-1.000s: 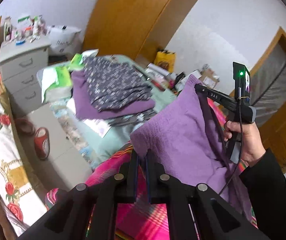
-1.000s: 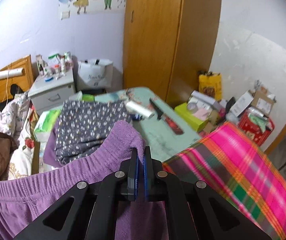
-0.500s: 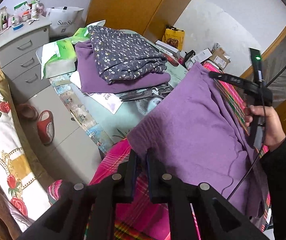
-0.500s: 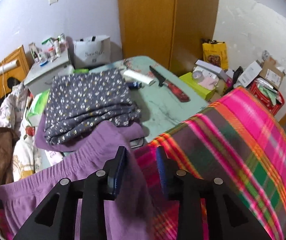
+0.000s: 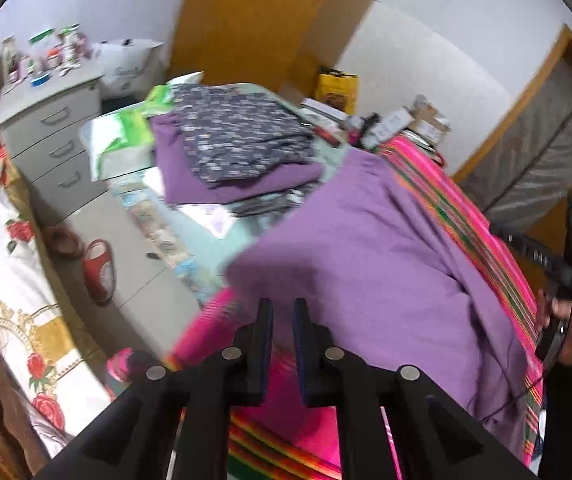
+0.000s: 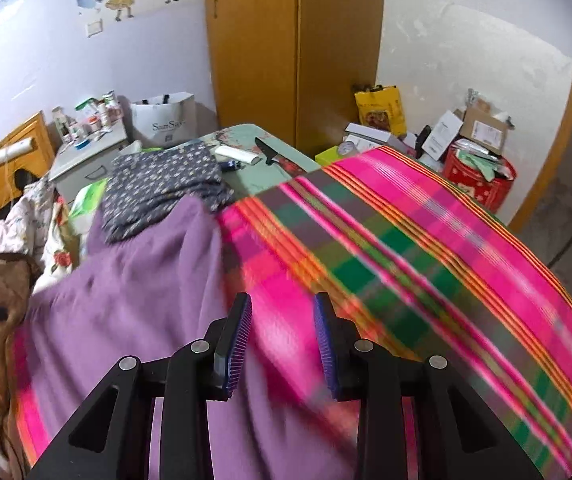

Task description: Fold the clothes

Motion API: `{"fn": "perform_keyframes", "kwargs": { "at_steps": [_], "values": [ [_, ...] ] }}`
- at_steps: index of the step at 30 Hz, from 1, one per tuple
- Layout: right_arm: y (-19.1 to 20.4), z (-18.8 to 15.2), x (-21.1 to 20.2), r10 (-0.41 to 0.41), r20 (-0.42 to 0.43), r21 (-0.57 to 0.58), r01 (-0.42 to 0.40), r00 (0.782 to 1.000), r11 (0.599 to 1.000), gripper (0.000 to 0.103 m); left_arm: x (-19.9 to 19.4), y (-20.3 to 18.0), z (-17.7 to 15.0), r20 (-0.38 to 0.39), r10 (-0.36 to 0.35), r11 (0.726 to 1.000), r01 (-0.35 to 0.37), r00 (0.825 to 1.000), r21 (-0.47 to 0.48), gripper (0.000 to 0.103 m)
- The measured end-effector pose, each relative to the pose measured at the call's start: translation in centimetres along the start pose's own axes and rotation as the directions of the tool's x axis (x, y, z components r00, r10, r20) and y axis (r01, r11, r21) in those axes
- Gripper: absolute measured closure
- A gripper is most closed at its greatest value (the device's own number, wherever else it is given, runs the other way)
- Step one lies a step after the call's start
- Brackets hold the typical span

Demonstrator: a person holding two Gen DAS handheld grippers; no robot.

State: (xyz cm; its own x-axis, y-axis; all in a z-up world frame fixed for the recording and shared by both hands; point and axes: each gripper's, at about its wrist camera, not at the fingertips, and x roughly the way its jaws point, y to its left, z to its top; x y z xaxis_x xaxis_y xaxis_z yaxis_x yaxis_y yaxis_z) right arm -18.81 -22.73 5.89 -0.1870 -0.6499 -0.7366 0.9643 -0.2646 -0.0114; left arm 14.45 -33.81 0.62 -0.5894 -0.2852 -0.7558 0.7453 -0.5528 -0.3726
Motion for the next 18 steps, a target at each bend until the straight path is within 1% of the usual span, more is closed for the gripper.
{"fn": "perform_keyframes", "kwargs": {
  "at_steps": [5,8,13,18],
  "values": [
    [0.7,-6.5,-5.9,-0.025,0.015,0.002,0.025,1.0,1.0,0.07,0.2,-5.4,-2.3,-0.045,-0.086,0.99,0.091,0.995,0.112,0.093],
    [1.4,-10.1,-8.3,-0.044,0.016,0.013,0.044,0.999,0.999,0.07,0.3,-8.1,-3.8,-0.068,-0.115,0.978,0.125,0.991,0.165,0.093],
    [2.6,-15.0,-10.7,-0.064,0.01,0.049,0.063,0.998,0.997,0.07,0.9,-11.5,-6.5,-0.124,-0.132,0.962,0.157,0.983,0.225,0.093],
    [3.7,-18.5,-12.3,-0.09,0.011,0.099,0.088,0.996,0.991,0.07,1.3,-13.9,-8.1,-0.145,-0.133,0.945,0.17,0.98,0.279,0.093]
  ]
}}
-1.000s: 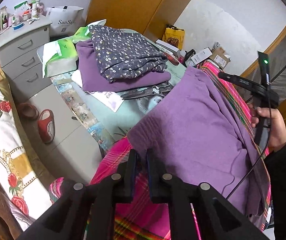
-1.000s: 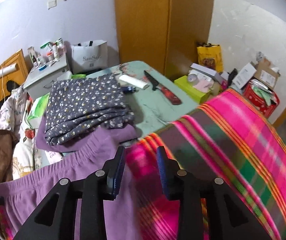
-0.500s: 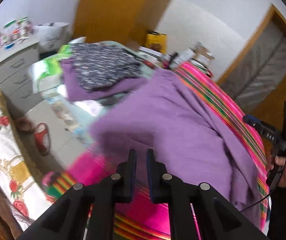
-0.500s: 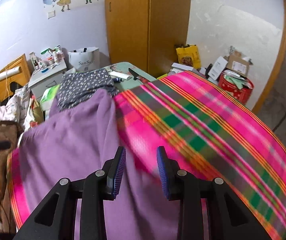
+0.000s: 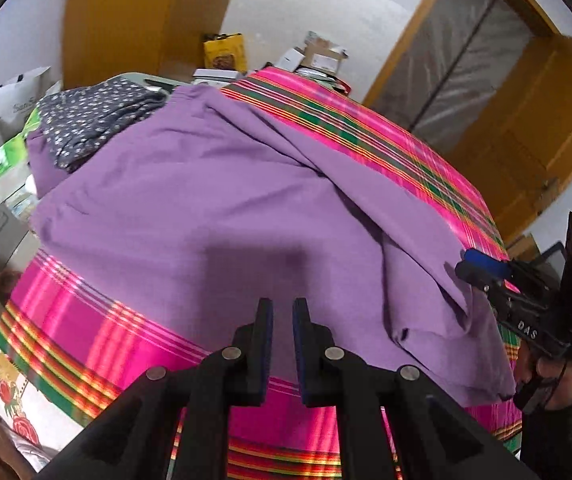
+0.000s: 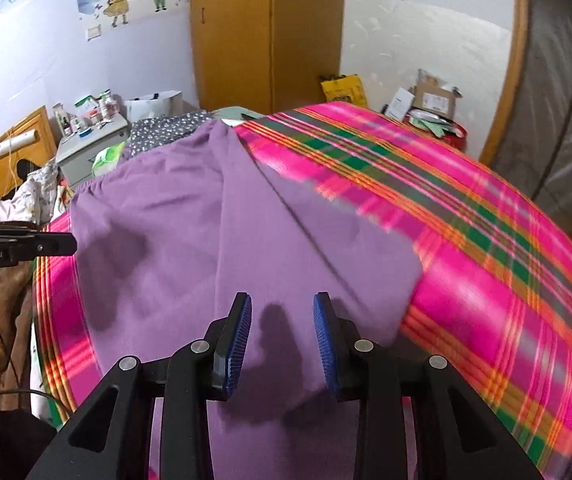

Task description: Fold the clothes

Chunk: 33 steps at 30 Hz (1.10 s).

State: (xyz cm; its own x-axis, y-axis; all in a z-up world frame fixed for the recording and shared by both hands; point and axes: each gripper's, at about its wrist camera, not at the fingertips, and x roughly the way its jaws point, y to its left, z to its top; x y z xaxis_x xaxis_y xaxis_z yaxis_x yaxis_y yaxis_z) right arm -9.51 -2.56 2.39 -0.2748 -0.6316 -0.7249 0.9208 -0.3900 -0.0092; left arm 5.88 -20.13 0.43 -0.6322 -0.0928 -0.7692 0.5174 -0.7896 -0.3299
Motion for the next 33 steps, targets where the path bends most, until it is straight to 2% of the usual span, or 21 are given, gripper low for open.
{"fn": "perform_keyframes", "kwargs": {
  "at_steps": [7,11,14,19,20,21,24,29,33],
  "values": [
    [0.0,-3.9,-1.5,0.009,-0.007,0.144,-0.008,1.0,0.99,0.069,2.1,-1.9,-0.8,-0.05,-0.007,0.999,0.009,0.999,0.045,0.093],
    [0.0,-5.1,-2.0,0.059,0.006,0.224,-0.059,0.998,0.973,0.069,2.9,-2.2,-0.9,-0.066,-0.008,0.998,0.012,0.998,0.059,0.093],
    [0.7,-5.3,-1.8,0.106,0.017,0.238,-0.107,0.994,0.965,0.068,3.4,-2.5,-1.0,-0.069,-0.013,0.997,0.018,0.998,0.072,0.093],
    [1.3,-5.1,-1.0,0.096,0.013,0.242,-0.096,0.995,0.965,0.068,3.8,-3.3,-1.3,-0.063,-0.012,0.994,0.019,0.998,0.105,0.093],
    [1.3,-4.9,-1.0,0.096,0.024,0.244,-0.099,0.995,0.965,0.071,3.9,-3.4,-1.4,-0.062,-0.011,0.993,0.018,0.998,0.114,0.093],
    [1.3,-4.8,-1.1,0.094,0.032,0.243,-0.099,0.995,0.965,0.08,4.0,-3.6,-1.5,-0.064,-0.01,0.993,0.018,0.998,0.12,0.093],
    [0.9,-4.6,-1.3,0.065,0.055,0.251,-0.077,0.996,0.965,0.094,4.6,-4.0,-1.8,-0.078,-0.015,0.991,0.025,0.997,0.134,0.093],
    [-0.6,-3.0,-2.4,-0.008,0.11,0.24,-0.019,0.994,0.971,0.097,5.1,-3.8,-1.8,-0.088,-0.019,0.99,0.031,0.996,0.137,0.093],
    [-2.1,-0.7,-3.3,-0.09,0.156,0.195,0.058,0.984,0.979,0.099,5.1,-3.8,-1.8,-0.085,-0.024,0.989,0.036,0.996,0.141,0.093]
  ]
}}
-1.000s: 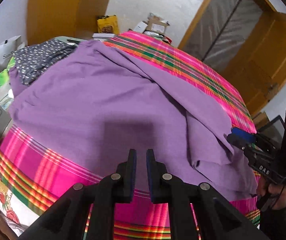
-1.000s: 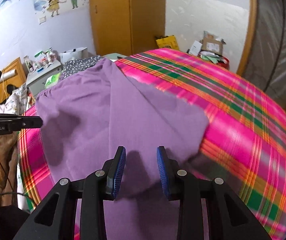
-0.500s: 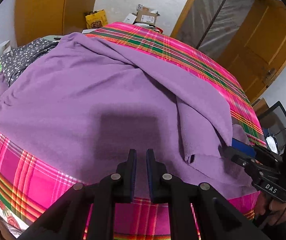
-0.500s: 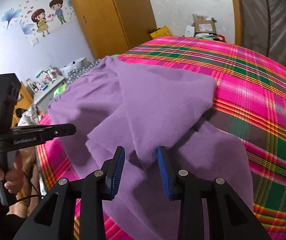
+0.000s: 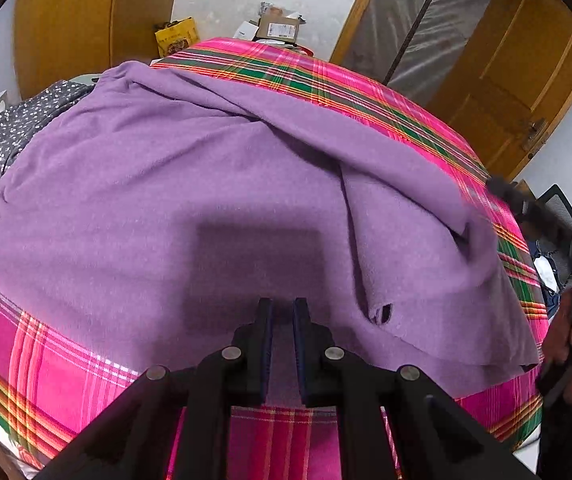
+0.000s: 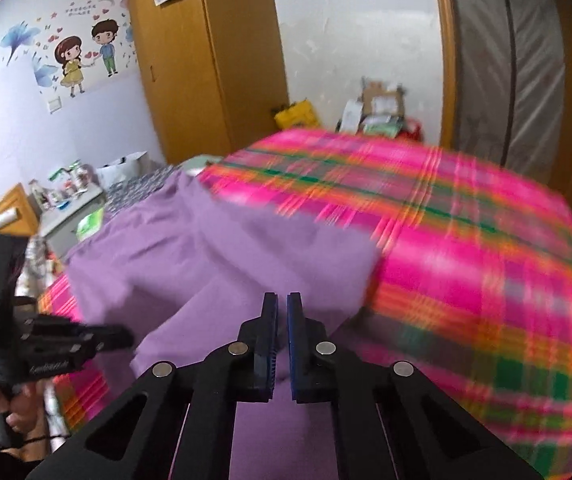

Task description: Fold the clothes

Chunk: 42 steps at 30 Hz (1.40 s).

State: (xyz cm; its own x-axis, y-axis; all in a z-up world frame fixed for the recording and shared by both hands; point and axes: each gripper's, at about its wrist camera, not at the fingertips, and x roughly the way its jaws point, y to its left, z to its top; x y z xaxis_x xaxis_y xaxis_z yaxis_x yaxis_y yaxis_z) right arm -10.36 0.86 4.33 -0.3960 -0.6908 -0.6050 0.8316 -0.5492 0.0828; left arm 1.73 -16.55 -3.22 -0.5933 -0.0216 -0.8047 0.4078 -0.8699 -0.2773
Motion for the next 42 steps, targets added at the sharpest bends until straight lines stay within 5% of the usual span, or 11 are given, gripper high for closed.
{"fn": "perform_keyframes", "kwargs": {
  "at_steps": [4,7,9,11,20,23,26,34,42],
  "values": [
    [-1.6,3.4,-0.2,-0.058,0.053,-0.036,0.06,0.997,0.998,0.099,0.0,0.1,-0.1,0.005,-0.01,1.0,0.01,1.0,0.0,0.093],
    [-1.6,4.5,-0.6,-0.021,0.045,-0.042,0.023,0.999,0.999,0.095,0.0,0.3,-0.1,0.008,-0.018,1.0,0.018,1.0,-0.005,0.093],
    [-0.4,3.3,-0.4,0.013,0.011,-0.057,-0.012,1.0,0.998,0.093,0.0,0.2,-0.1,0.012,-0.016,1.0,0.016,1.0,-0.001,0.093],
    [0.9,1.6,-0.1,0.041,-0.031,-0.07,-0.043,0.999,0.997,0.071,0.0,0.0,-0.1,0.018,-0.002,1.0,0.001,1.0,0.014,0.093],
    [3.4,-4.2,1.2,0.016,-0.142,-0.05,-0.023,0.99,0.998,0.069,-0.3,-1.6,0.3,0.031,-0.001,0.997,-0.002,1.0,0.077,0.093],
    [3.4,-4.8,1.5,-0.009,-0.151,-0.049,0.002,0.989,0.999,0.069,-0.4,-2.9,0.8,0.052,-0.01,0.993,0.004,0.999,0.115,0.093],
    [2.4,-4.8,1.7,-0.013,-0.137,-0.01,0.012,0.99,1.0,0.096,0.2,-3.3,1.4,0.065,0.0,0.988,-0.01,0.998,0.153,0.093],
    [0.2,-0.6,0.0,-0.085,-0.012,-0.061,0.085,0.996,0.995,0.098,2.0,-2.6,2.0,0.043,0.049,0.986,-0.055,0.998,0.158,0.093],
    [-2.7,7.0,1.1,-0.175,0.082,-0.167,0.186,0.981,0.968,0.098,2.0,-2.5,2.3,0.04,0.059,0.984,-0.065,0.997,0.165,0.093]
  ]
}}
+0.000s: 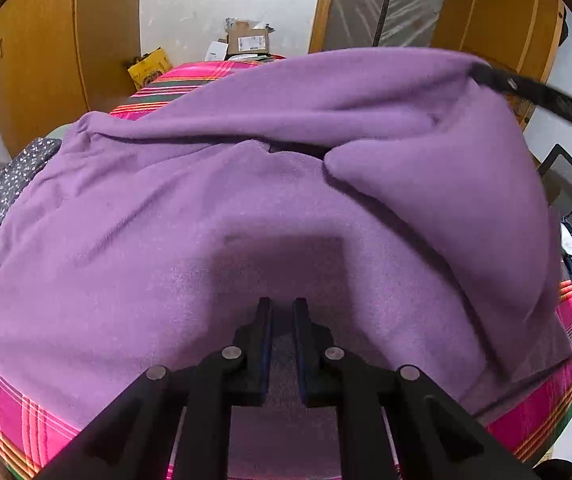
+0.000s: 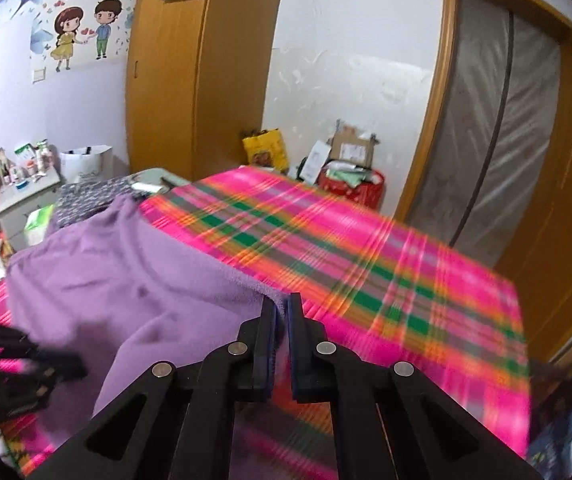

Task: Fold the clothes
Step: 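Drag the garment edge across the bed with the right gripper to spread it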

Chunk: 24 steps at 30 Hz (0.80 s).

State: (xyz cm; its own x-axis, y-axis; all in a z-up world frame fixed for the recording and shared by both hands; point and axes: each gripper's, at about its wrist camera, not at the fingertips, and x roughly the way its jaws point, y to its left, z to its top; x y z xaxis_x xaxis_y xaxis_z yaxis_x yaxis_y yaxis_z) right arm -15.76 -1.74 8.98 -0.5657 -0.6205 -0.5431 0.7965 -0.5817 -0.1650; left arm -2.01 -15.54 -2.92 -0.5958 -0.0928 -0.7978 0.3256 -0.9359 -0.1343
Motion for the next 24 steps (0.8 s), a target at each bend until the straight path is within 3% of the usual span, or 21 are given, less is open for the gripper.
{"fn": "perform_keyframes", "kwargs": {
  "at_steps": [9,12,16,20,24],
  "values": [
    [-4.2,4.6,6.8,-0.102,-0.031,-0.026,0.101,0.994,0.995,0.098,0.4,0.1,-0.1,0.002,-0.004,1.0,0.004,1.0,0.006,0.093],
    [-5.8,5.1,10.2,-0.125,-0.097,-0.017,0.124,0.987,0.992,0.095,0.6,0.3,0.1,0.002,-0.01,1.0,0.01,1.0,0.003,0.093],
    [-7.6,4.1,12.0,-0.085,-0.167,0.066,0.097,0.982,0.993,0.082,0.7,0.2,0.3,0.001,-0.016,1.0,0.016,1.0,-0.002,0.093],
    [-9.2,2.0,10.1,-0.035,-0.162,0.175,0.064,0.986,0.982,0.073,0.7,0.2,0.5,0.001,-0.014,1.0,0.014,1.0,-0.002,0.093],
    [-10.7,-1.7,6.9,0.112,-0.145,0.344,-0.055,0.983,0.937,0.07,0.9,0.3,0.7,-0.002,-0.008,1.0,0.008,1.0,-0.012,0.093]
  ]
}}
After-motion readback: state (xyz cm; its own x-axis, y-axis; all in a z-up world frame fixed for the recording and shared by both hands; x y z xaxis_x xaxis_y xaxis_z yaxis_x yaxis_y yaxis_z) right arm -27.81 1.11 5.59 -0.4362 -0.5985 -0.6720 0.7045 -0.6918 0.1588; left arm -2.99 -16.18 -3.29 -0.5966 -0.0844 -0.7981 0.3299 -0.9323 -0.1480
